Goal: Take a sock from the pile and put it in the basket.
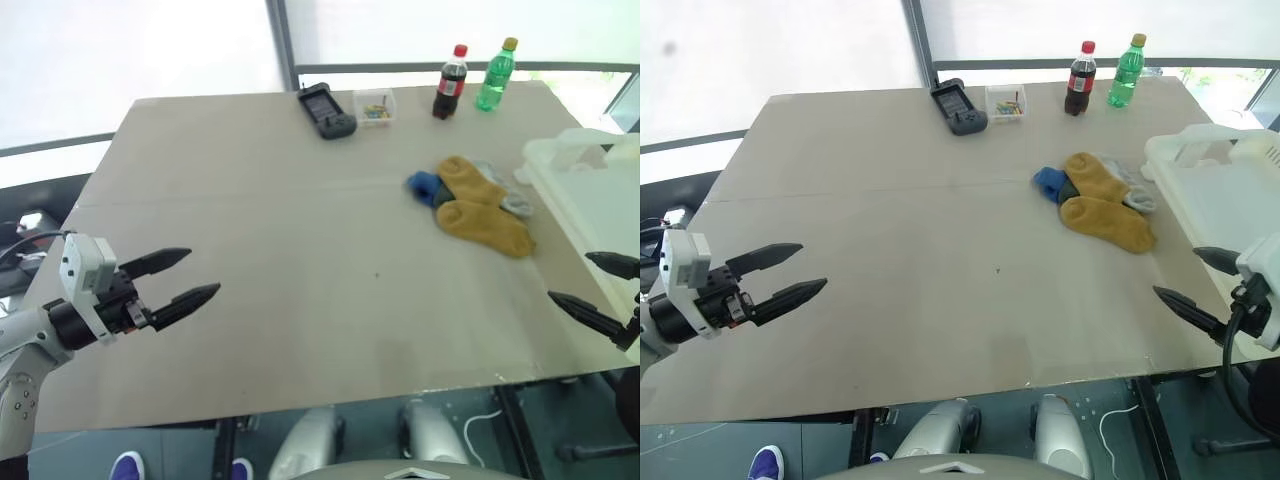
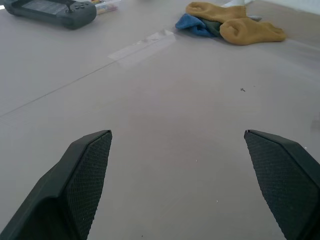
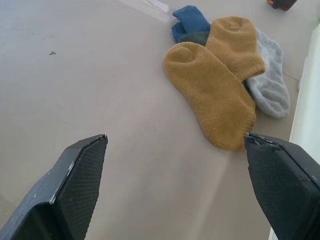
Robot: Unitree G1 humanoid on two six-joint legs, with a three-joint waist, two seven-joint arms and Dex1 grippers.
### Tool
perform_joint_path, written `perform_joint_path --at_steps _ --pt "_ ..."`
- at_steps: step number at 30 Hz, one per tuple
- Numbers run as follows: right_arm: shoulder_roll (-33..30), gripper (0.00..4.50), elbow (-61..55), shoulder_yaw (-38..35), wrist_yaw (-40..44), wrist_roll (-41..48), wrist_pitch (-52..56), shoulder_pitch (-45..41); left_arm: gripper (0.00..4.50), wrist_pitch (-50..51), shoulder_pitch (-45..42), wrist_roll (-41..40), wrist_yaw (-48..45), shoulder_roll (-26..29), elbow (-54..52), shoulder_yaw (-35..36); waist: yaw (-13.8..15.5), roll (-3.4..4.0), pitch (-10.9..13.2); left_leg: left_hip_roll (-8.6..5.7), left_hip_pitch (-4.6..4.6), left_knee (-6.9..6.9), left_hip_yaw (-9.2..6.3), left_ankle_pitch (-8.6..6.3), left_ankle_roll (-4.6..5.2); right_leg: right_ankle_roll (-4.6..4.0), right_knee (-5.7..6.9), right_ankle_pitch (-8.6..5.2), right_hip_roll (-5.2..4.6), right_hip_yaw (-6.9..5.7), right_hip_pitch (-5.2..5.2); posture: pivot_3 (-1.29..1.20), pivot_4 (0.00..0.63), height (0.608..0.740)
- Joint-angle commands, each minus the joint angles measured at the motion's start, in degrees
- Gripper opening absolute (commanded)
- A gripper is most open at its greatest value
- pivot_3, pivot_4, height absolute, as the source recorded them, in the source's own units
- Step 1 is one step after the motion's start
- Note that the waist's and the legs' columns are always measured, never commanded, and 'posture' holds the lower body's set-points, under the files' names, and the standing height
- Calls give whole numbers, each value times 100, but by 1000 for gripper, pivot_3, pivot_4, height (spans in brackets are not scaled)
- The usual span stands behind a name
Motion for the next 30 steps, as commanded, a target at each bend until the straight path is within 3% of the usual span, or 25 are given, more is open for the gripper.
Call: perform_joint_path --at_steps 1,23,30 --pt "-3 4479 -107 -89 -41 42 -87 -53 4500 -19 -136 -75 -39 135 15 171 0 0 0 0 0 0 0 0 0 0 0 0 0 0 0 0 150 740" --pt "32 4479 -311 543 -387 149 120 -534 4500 329 -502 -289 17 15 -147 -129 0 2 13 0 -1 0 1 1 -2 0 -1 0 0 1 -1 0 150 740" --pt "502 4479 85 2410 -2075 -1517 -41 -1643 4500 647 -1092 -658 682 -403 -814 -745 -10 -9 19 -1 2 4 4 12 -23 0 2 1 0 3 -1 0 150 740"
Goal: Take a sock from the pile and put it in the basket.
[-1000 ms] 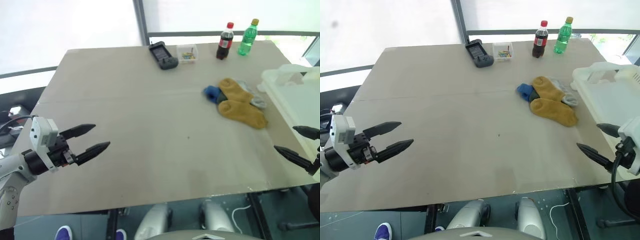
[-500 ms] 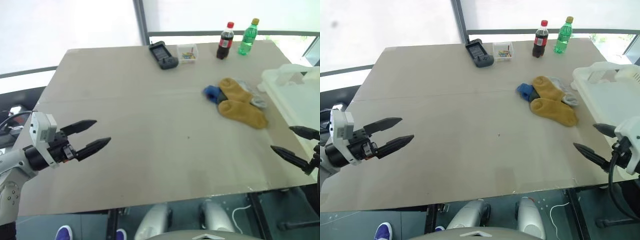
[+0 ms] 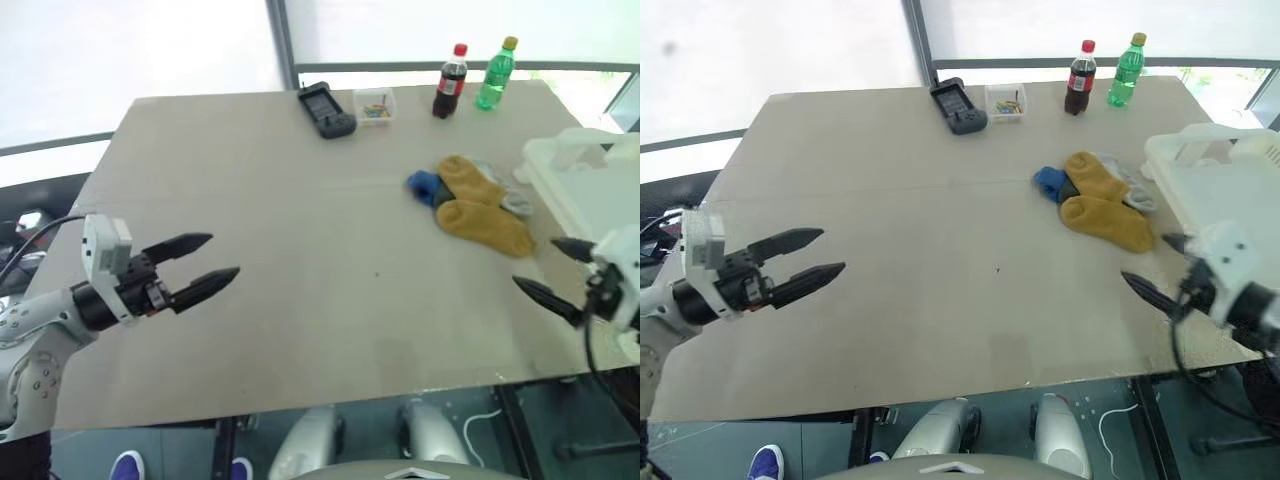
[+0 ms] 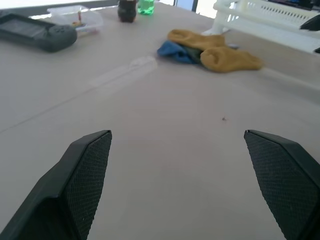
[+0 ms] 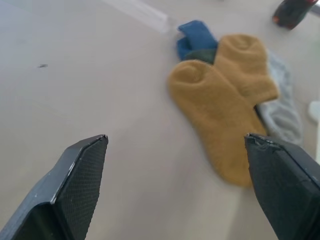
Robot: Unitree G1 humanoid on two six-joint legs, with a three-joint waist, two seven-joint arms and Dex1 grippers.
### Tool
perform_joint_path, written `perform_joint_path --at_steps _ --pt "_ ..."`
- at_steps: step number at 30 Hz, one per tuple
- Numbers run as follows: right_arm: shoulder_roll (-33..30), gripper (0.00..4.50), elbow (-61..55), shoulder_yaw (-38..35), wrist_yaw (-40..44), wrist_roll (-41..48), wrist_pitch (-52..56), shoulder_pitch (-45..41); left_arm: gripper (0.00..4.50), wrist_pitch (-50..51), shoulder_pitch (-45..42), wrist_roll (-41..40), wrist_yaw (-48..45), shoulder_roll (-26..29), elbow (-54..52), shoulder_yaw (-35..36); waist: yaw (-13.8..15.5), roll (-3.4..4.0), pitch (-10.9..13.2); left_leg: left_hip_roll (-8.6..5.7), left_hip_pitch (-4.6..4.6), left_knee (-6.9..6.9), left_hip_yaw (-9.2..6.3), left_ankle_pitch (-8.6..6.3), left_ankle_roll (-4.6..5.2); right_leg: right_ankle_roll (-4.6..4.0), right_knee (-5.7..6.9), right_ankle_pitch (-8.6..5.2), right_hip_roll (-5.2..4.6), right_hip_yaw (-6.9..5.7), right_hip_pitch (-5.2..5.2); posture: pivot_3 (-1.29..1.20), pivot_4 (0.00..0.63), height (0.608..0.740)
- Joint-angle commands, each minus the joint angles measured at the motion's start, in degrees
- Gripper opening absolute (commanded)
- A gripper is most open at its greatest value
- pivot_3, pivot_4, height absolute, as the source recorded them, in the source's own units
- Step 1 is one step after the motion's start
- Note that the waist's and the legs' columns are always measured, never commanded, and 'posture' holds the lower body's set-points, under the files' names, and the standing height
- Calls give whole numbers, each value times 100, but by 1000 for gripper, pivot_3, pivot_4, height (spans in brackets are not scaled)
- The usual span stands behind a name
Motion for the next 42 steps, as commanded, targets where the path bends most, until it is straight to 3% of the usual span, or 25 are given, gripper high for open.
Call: perform_joint_path --at_steps 1,5,10,17,22,29,35,42 --pt "287 4479 380 679 -585 -525 -64 -569 4500 85 -300 -214 367 -165 -463 -243 1 0 2 -1 -1 1 1 1 -2 0 1 0 0 0 -1 0 150 740" --pt "868 4479 1153 1291 -1117 -905 27 -1298 4500 186 -567 -337 740 -440 -728 -526 -7 0 3 -1 -4 -3 0 2 -3 -1 2 0 2 2 -10 0 150 740" --pt "1459 4479 2017 1415 -1741 -1217 61 -1932 4500 236 -658 -377 999 -573 -927 -697 -5 2 5 -3 -10 -6 2 2 -3 -2 -1 0 5 5 -16 0 150 740" --pt "1618 4479 2933 1425 -1798 -1427 -216 -2092 4500 145 -445 -352 1017 -589 -910 -690 -6 3 6 -4 -9 -6 9 2 -3 -2 3 0 29 14 -20 0 150 740" --pt "1715 2958 3265 1555 -1661 -1447 -345 -2170 4500 132 -488 -356 1044 -599 -911 -746 -14 2 5 -2 6 -3 12 2 -4 -2 13 0 32 16 -12 0 150 740" --pt "1593 77 2553 1617 -1281 -1280 -68 -1840 4500 124 -483 -307 1034 -585 -867 -771 -5 3 5 -1 5 0 9 2 -4 -2 16 0 32 14 -11 0 150 740" --pt "1422 77 1661 1604 -756 -923 146 -1410 4500 156 -454 -302 1021 -579 -858 -783 -7 3 6 0 2 -3 9 1 -3 -2 10 0 32 15 -13 0 150 740" --pt "1223 77 652 2344 235 -481 56 -902 4500 190 -476 -307 985 -559 -792 -825 -36 3 6 5 3 -2 9 1 -3 -2 12 0 32 14 -12 0 150 740"
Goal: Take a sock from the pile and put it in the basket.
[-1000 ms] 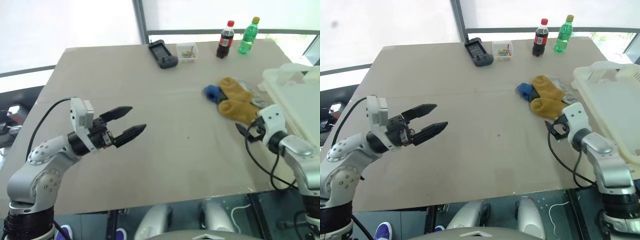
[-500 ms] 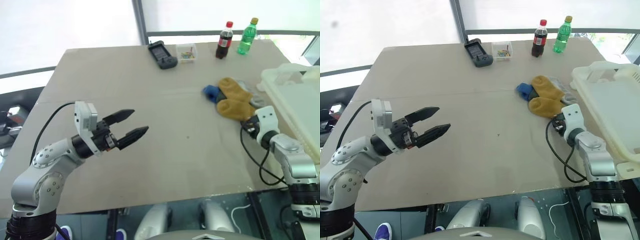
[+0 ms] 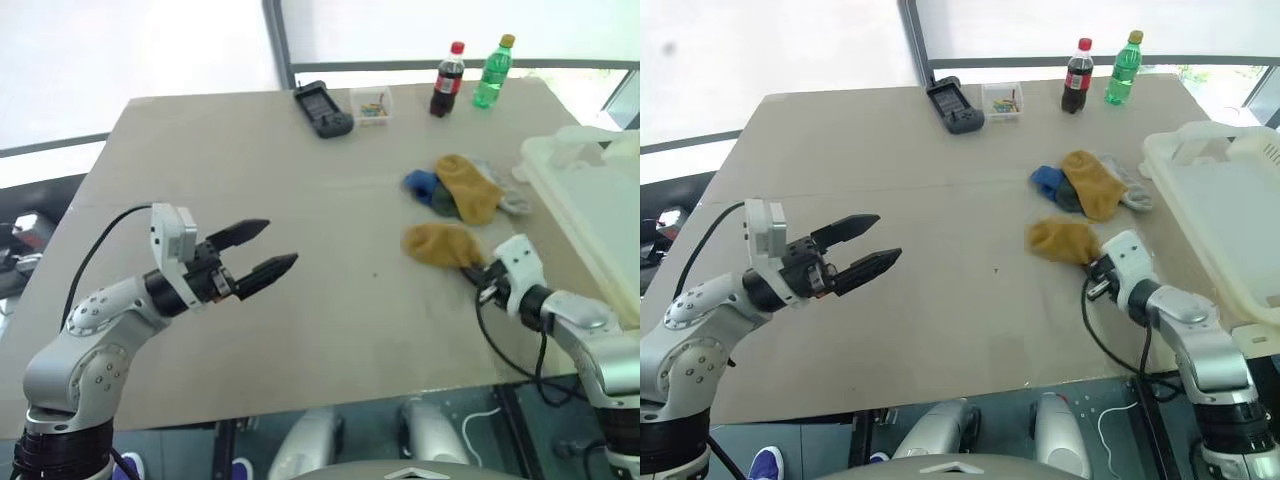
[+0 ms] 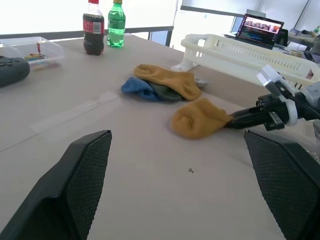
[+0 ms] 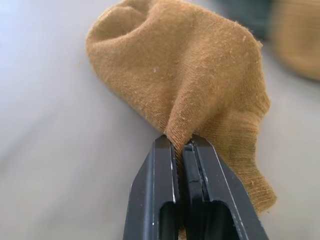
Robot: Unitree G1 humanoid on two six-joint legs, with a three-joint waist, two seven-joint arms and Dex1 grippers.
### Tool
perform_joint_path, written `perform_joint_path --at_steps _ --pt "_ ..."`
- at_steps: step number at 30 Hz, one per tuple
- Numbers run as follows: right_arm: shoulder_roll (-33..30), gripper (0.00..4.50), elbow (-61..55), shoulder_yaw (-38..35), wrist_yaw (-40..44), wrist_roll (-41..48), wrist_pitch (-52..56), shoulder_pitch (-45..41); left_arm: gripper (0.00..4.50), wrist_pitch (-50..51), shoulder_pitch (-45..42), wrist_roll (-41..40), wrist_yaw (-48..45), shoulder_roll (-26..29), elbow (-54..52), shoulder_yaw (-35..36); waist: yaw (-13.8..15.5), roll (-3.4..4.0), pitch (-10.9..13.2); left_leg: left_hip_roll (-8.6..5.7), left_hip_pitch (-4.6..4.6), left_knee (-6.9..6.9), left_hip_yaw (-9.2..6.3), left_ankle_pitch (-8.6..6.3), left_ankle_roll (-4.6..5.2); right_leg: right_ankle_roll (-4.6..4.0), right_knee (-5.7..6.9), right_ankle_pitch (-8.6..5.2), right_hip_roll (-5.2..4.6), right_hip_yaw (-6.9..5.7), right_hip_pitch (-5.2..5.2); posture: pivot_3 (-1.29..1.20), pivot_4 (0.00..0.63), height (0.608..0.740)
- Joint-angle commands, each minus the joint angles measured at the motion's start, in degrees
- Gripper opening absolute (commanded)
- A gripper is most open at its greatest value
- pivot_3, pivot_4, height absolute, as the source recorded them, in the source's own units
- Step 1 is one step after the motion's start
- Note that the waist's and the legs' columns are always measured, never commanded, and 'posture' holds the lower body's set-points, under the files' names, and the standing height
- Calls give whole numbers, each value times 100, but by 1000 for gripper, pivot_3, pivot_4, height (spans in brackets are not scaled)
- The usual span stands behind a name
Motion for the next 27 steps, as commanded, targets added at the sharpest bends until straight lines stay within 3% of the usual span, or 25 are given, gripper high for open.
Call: perform_joint_path --at_steps 1,8,18,21,26,27 --pt "-107 77 -608 329 412 233 -49 85 4500 -43 -53 -32 -48 74 -45 20 -1 0 0 0 0 0 0 0 0 0 0 0 0 0 0 0 150 740" --pt "124 77 -502 1133 221 -144 53 -365 4500 11 215 16 -158 184 -144 9 -42 0 0 0 0 0 -1 0 -1 0 0 0 1 -1 0 0 150 740" --pt "20 77 -826 1404 296 -170 284 -193 4500 -74 392 262 4 150 -304 -233 28 -2 1 -2 -6 -1 -9 -3 -4 0 -11 0 0 -9 0 0 150 740" --pt "69 920 -909 1368 150 -216 398 -207 4500 -159 319 449 76 80 -292 -442 31 -2 1 -2 -4 -1 -9 -3 -4 0 -8 0 0 -9 1 0 150 740" --pt "118 3110 -1426 1133 -309 -267 786 21 4500 -282 56 982 250 -56 -222 -1061 52 -2 1 -2 -4 1 -13 -2 -5 0 -4 0 0 -13 2 0 150 740" --pt "133 3110 -1574 1001 -331 -167 812 98 4500 -281 -16 1061 263 -90 -180 -1203 48 -2 1 -4 -5 1 -12 -3 -5 0 -5 0 -1 -12 1 0 150 740"
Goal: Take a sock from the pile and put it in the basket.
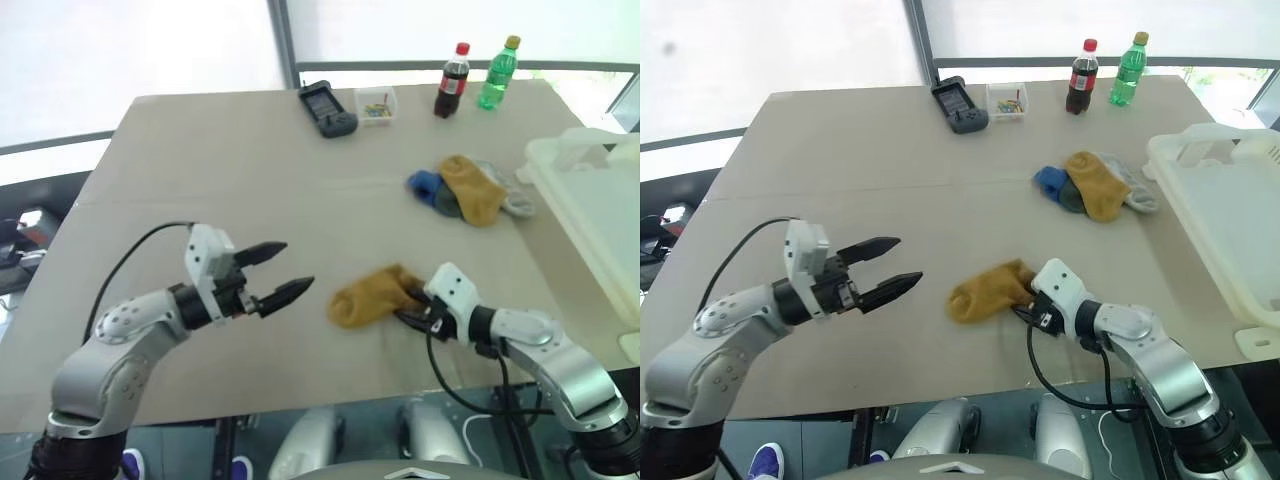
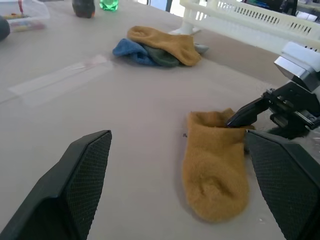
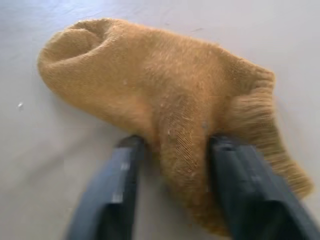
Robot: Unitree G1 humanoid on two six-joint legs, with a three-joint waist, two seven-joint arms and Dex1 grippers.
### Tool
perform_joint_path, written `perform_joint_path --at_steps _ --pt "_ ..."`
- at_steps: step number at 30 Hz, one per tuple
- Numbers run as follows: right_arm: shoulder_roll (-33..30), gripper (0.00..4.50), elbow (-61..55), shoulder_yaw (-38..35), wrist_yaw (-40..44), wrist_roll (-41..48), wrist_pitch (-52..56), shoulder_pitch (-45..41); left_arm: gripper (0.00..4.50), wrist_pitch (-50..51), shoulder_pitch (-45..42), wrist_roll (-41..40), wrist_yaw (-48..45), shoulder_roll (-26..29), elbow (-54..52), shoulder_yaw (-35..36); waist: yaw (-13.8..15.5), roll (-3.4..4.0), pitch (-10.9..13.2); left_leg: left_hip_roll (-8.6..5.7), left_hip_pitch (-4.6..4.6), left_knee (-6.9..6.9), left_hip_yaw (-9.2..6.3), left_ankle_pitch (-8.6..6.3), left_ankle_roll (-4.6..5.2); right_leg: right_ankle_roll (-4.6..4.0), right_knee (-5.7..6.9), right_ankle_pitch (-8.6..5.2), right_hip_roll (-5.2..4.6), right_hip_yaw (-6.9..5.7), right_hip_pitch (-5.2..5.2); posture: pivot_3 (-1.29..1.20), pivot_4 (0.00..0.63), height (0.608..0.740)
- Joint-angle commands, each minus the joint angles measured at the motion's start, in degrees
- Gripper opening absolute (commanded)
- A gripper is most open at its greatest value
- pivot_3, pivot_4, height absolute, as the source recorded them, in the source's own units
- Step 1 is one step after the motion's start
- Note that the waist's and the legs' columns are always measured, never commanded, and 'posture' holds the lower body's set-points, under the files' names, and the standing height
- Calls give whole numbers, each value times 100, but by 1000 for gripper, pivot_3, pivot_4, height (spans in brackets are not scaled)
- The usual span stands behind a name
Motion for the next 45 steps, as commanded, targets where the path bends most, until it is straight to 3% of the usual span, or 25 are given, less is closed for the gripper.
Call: perform_joint_path --at_steps 1,4,7,12,13,14,18,21,27,32,45 --pt "22 3110 -617 -447 -169 205 132 195 4500 -153 -214 316 42 -76 -29 -383 -2 1 0 0 0 0 0 0 0 0 -1 0 0 0 0 0 150 740" --pt "53 3110 -963 -853 -111 539 71 351 4500 -158 -469 560 31 -189 230 -739 -5 1 0 -2 -3 0 0 0 1 0 -3 0 0 0 0 0 150 740" --pt "137 3193 -1044 -1101 -125 880 195 353 3241 -222 -560 588 -396 -138 335 -1040 -40 0 0 2 0 0 1 0 0 1 -2 0 3 2 0 0 150 740" --pt "97 767 -510 -874 -190 638 -36 -89 606 -363 -820 1031 -603 -245 739 -1611 -38 0 0 3 2 0 3 0 0 1 1 0 5 1 0 0 150 740" --pt "90 278 -346 -752 -177 532 -124 -184 150 -385 -874 1109 -612 -264 828 -1690 -35 -1 0 1 2 1 3 0 0 1 1 1 4 1 1 0 150 740" --pt "155 78 -77 -631 -203 422 -229 -283 15 -367 -937 1208 -577 -311 948 -1791 -34 -1 0 0 3 2 3 0 0 1 2 0 5 1 2 0 150 740" --pt "210 78 1344 135 -302 -430 -832 -618 15 -577 -1189 1799 -712 -509 1552 -2492 -24 -3 -1 -1 4 2 4 0 0 1 4 0 6 1 0 0 150 740" --pt "-42 78 1764 368 -388 -994 -1128 -609 15 -988 -1431 2283 -903 -557 1972 -2865 -23 -14 -10 -6 6 3 6 0 0 1 5 0 4 5 0 0 150 740" --pt "-352 78 855 -246 -623 -925 -263 50 15 -2129 -1962 2971 -1436 -357 2928 -3082 58 -22 -30 -11 11 12 -11 0 0 1 6 0 -3 -10 12 0 150 740" --pt "-218 78 -3 -283 -901 -865 498 396 15 -2745 -2371 3121 -1741 -453 3685 -3033 26 -24 -47 -11 12 12 -15 0 1 1 9 0 -3 -12 12 0 150 740" --pt "99 78 -567 -166 -1225 -761 1153 561 15 -3240 -2537 2970 -2074 -887 3896 -2885 5 -25 -49 -13 8 13 -20 0 1 2 9 0 -3 -17 11 0 150 740"
